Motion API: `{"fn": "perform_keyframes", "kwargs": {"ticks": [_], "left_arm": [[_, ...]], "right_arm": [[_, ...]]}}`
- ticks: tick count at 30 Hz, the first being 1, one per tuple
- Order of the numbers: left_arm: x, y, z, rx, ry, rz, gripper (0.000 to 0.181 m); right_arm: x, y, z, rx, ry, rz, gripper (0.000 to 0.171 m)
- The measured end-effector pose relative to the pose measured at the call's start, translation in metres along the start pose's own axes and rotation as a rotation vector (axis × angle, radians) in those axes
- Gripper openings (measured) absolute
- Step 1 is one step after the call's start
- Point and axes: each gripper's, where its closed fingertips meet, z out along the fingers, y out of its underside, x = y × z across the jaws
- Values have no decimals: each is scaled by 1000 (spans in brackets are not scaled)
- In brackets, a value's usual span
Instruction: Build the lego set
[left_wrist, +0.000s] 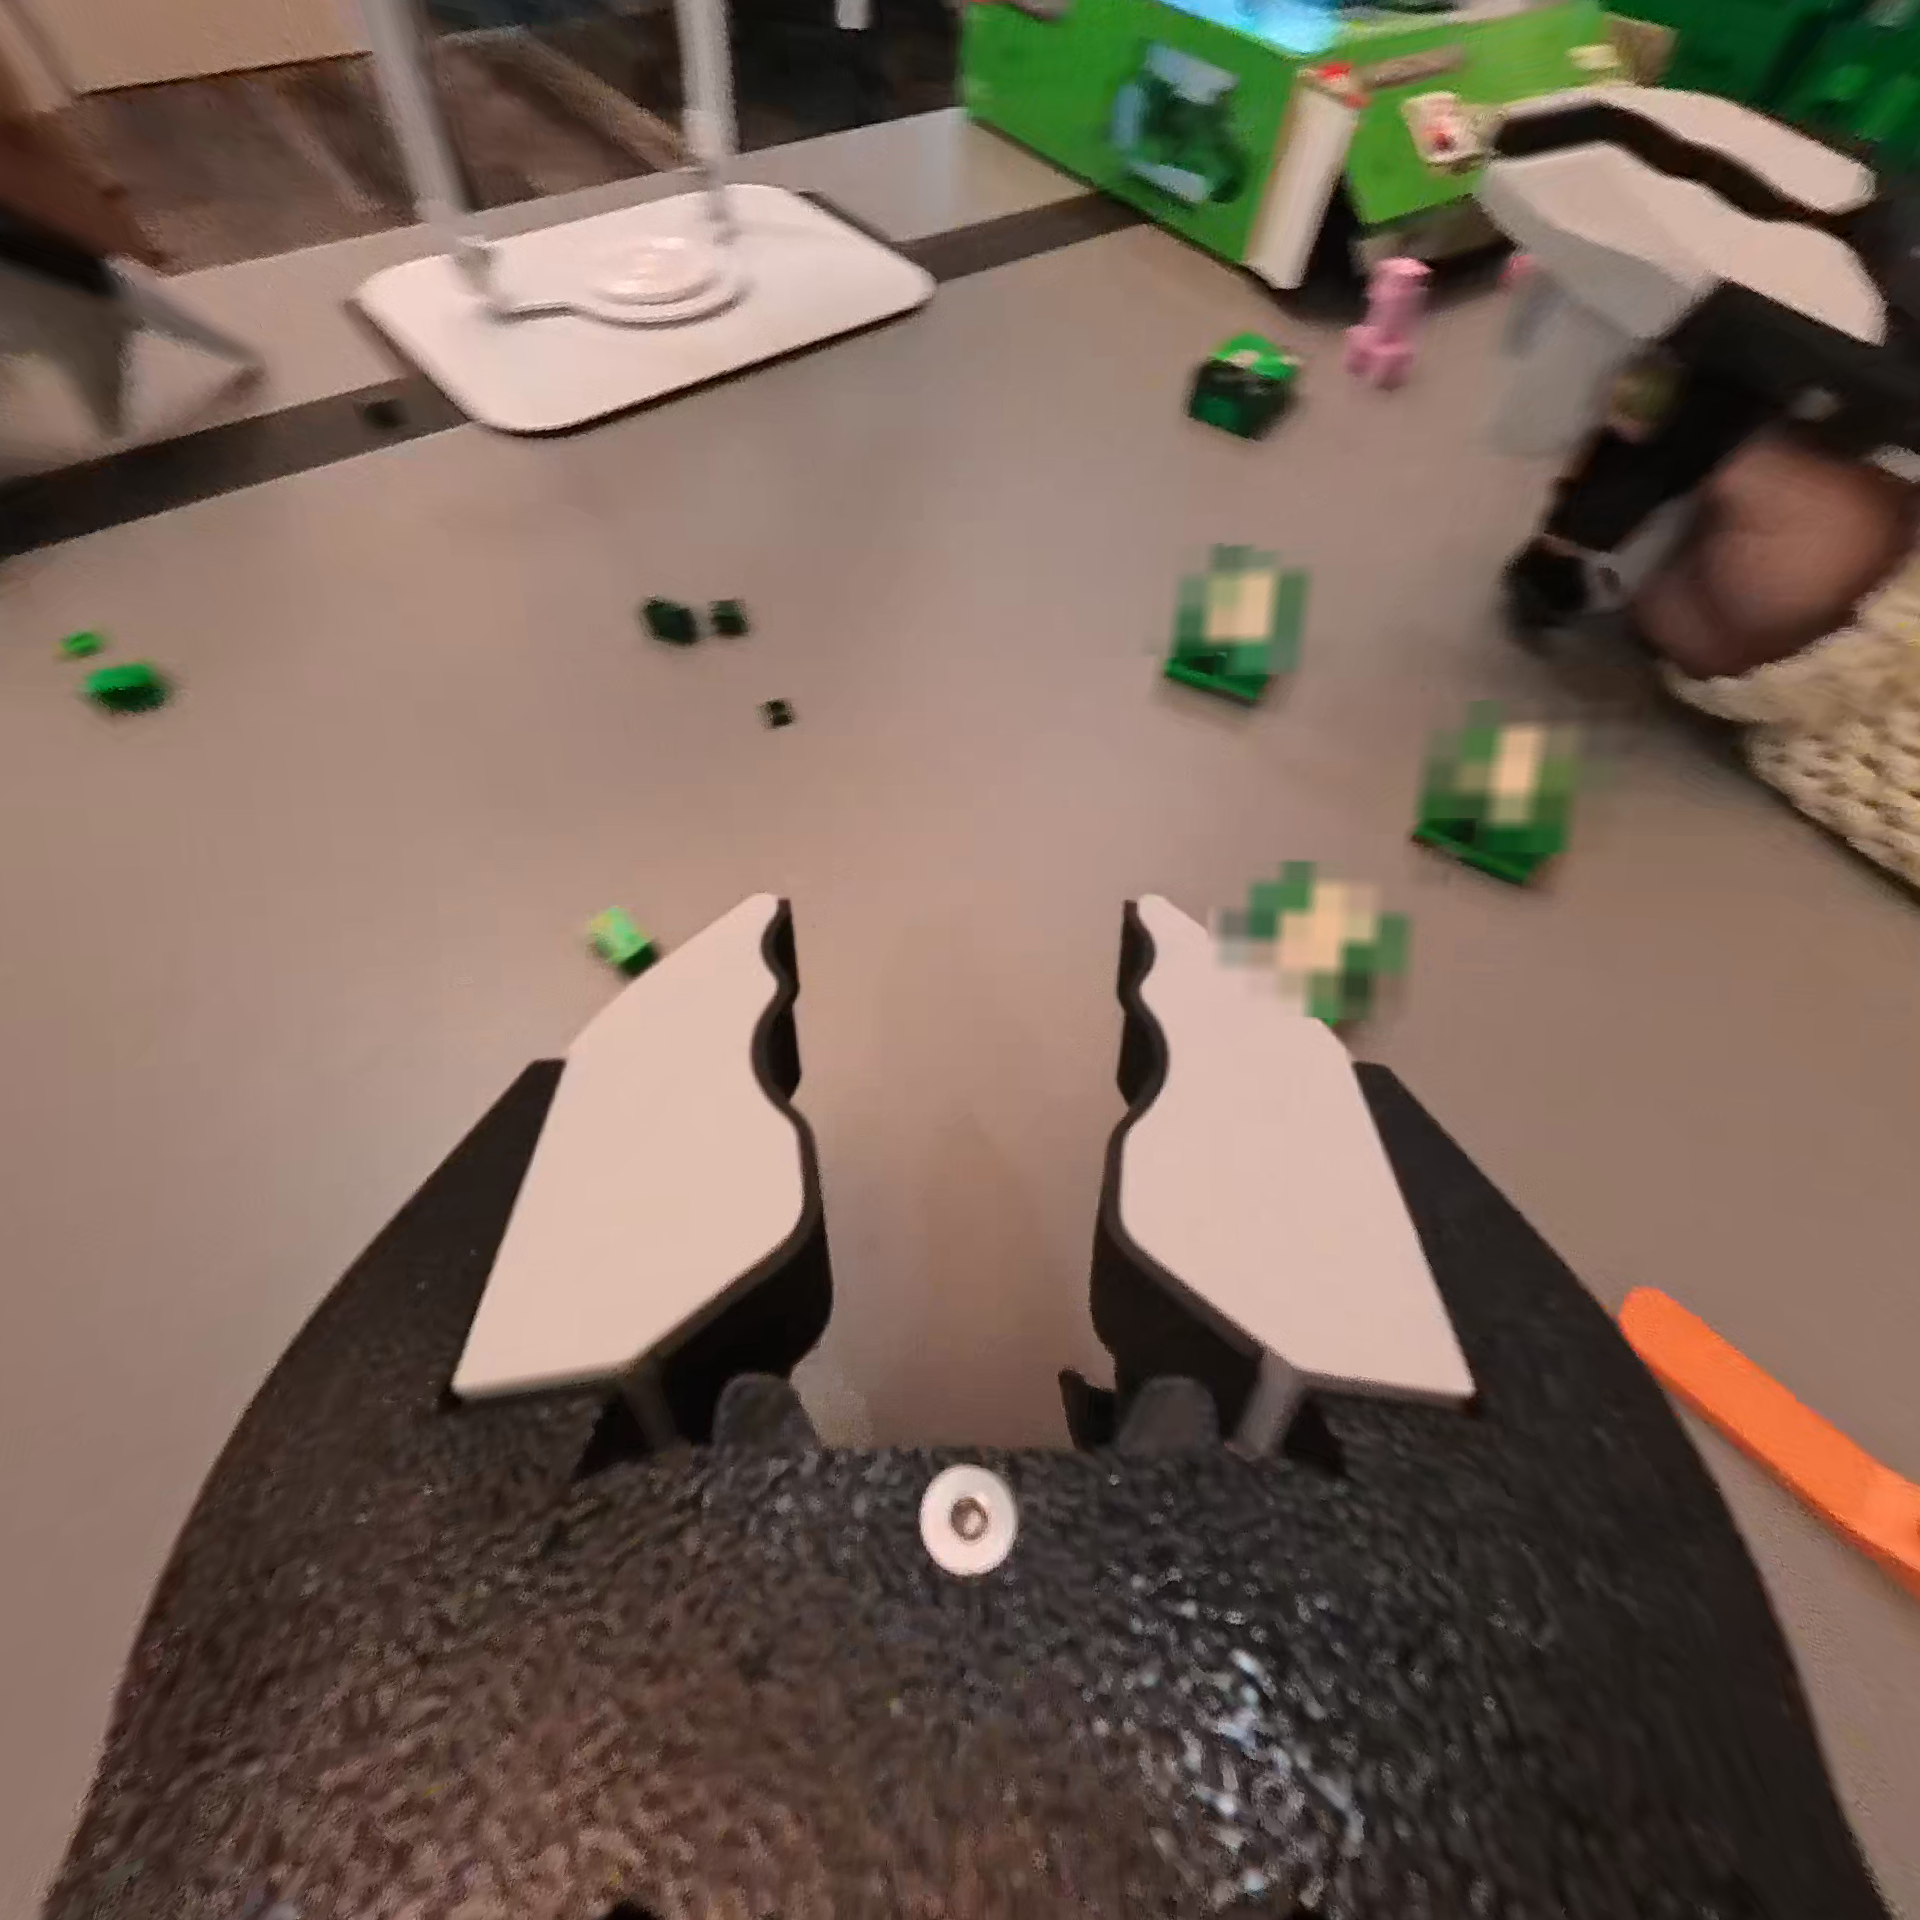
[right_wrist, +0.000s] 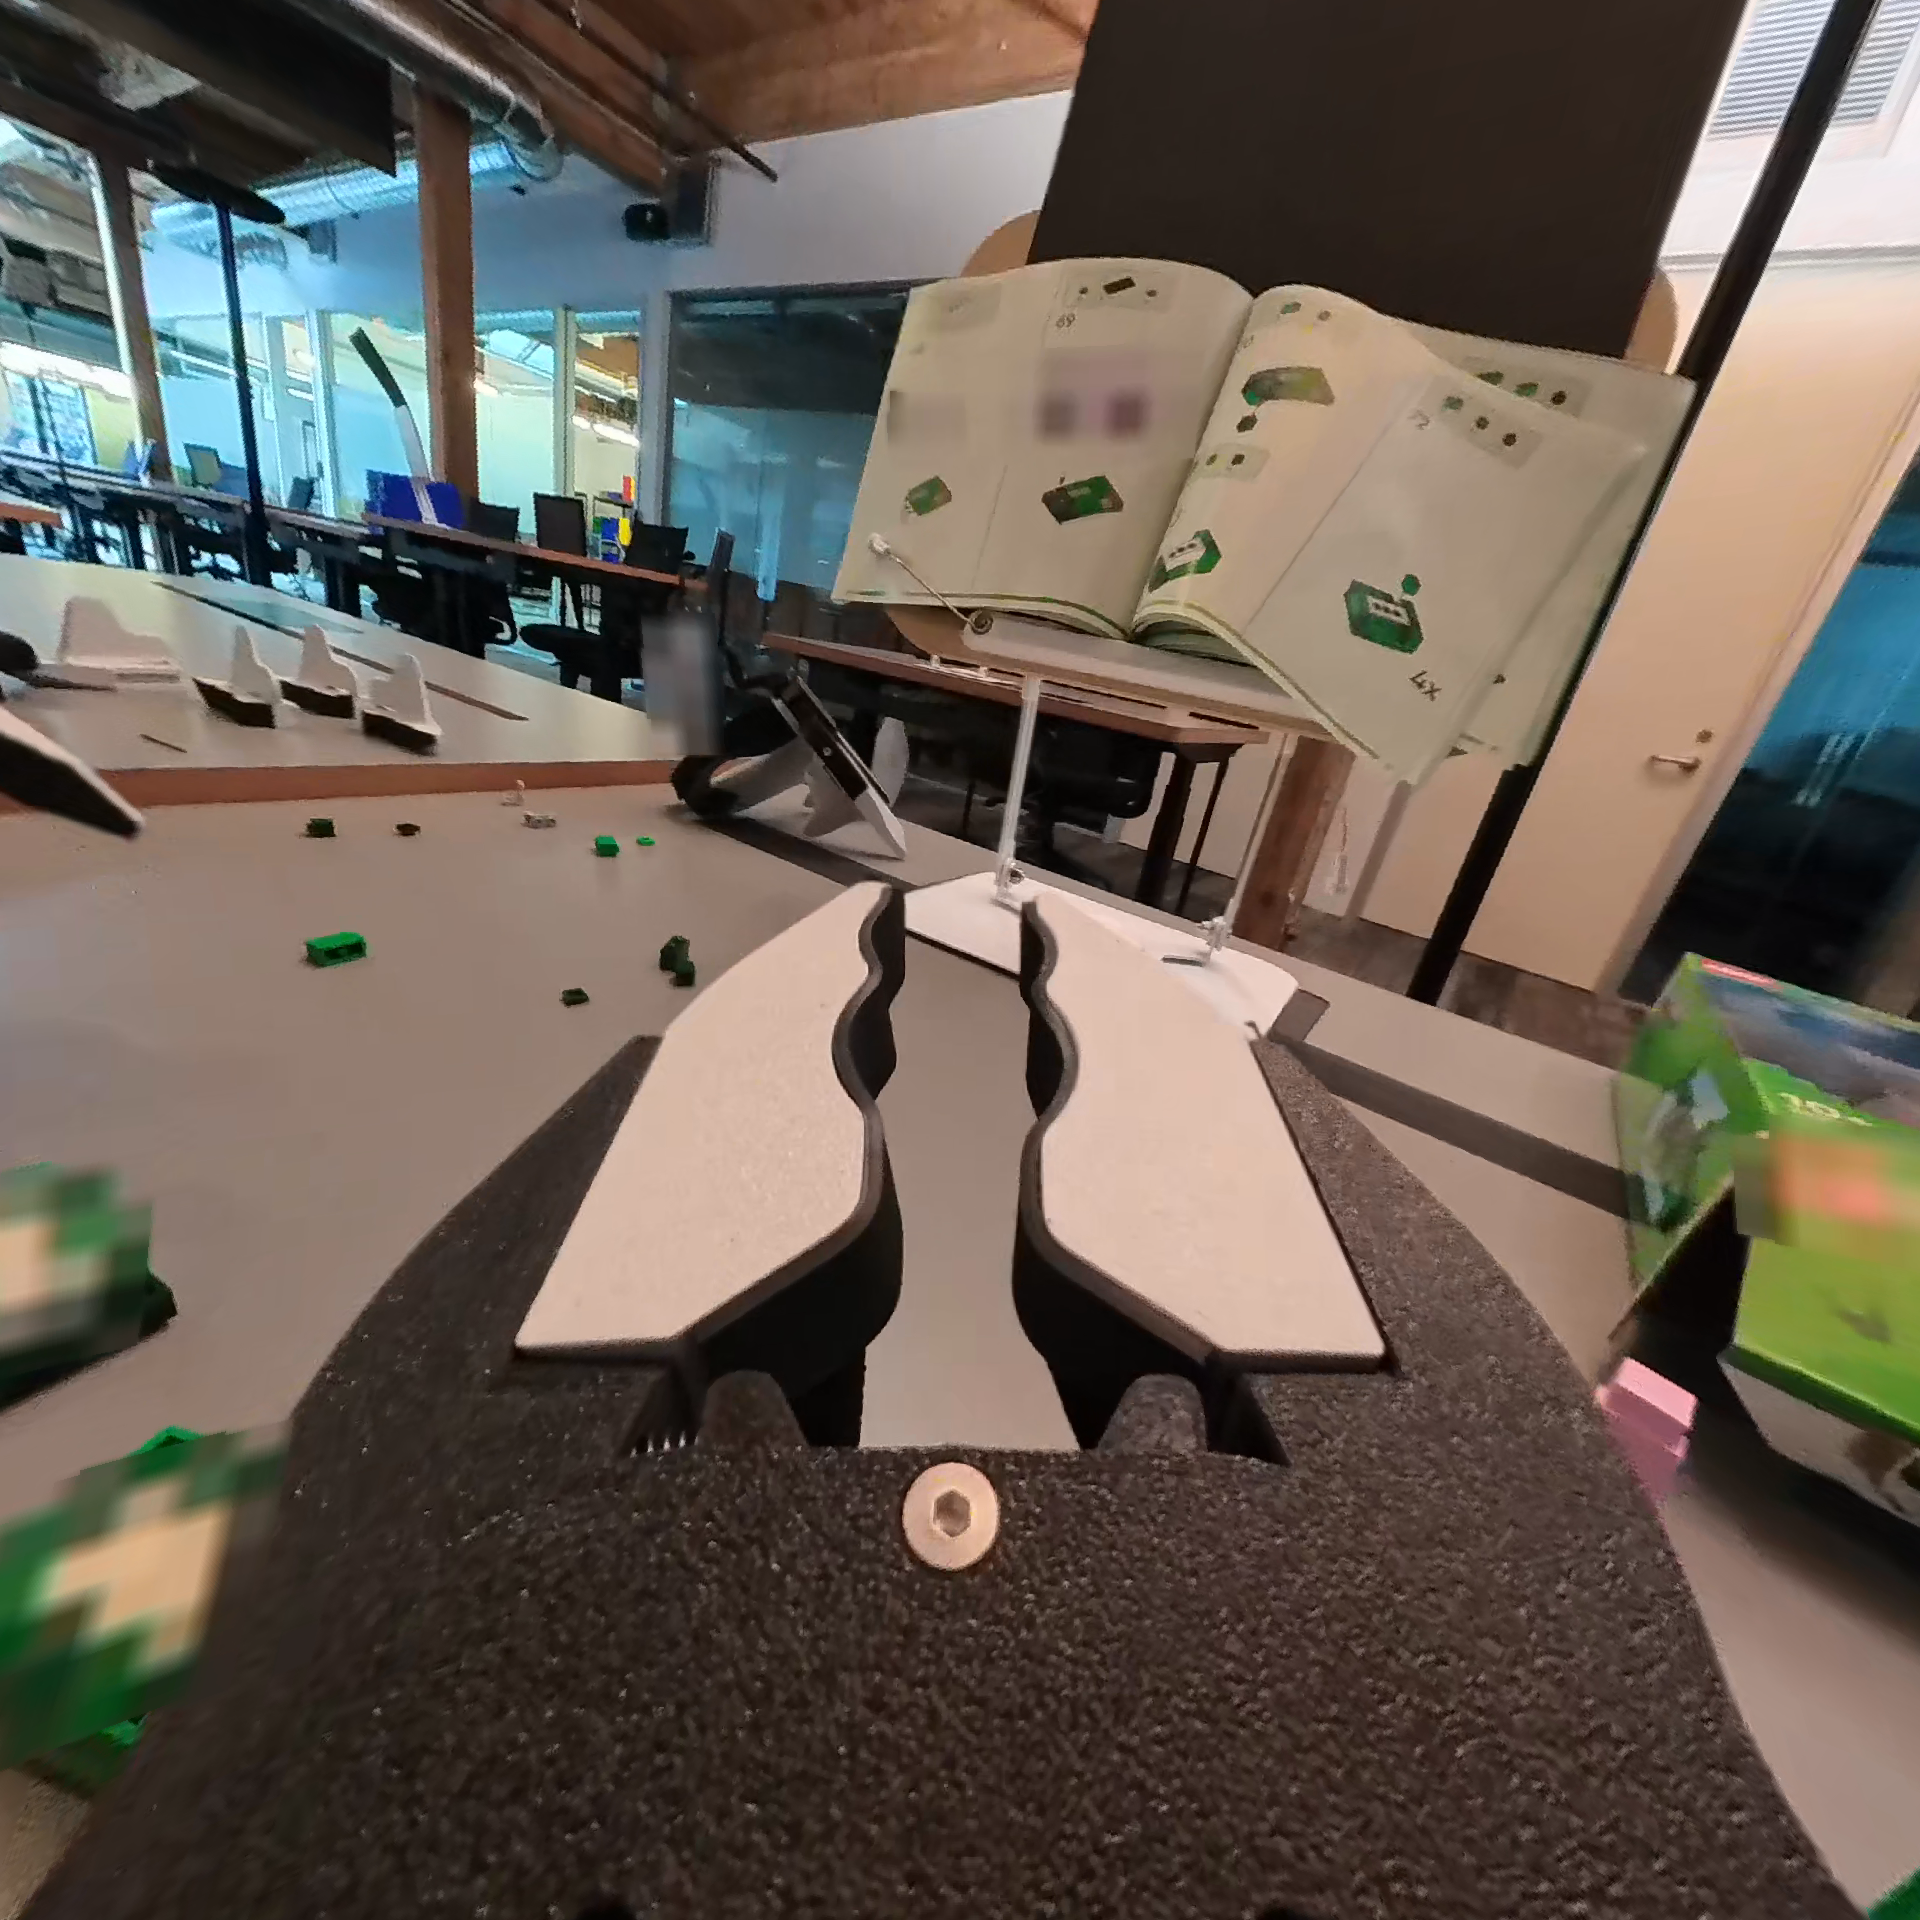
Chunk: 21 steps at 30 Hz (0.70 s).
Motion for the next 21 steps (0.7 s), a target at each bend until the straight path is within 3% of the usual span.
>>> {"fn": "perform_keyframes", "kwargs": {"ticks": [7,14,17,21], "left_arm": [[-64,12,-39,-12,-263,-191,32],[-164,22,-43,-242,-602,-66,28],[-196,20,-28,-298,-559,-58,28],[-173,8,5,-325,-312,4,26]], "right_arm": [[-6,1,-1,-12,-1,-75,14],[-7,2,-1,-18,-3,-85,13],[-7,2,-1,-18,-2,-83,12],[-5,2,-1,-18,5,-73,12]]}}
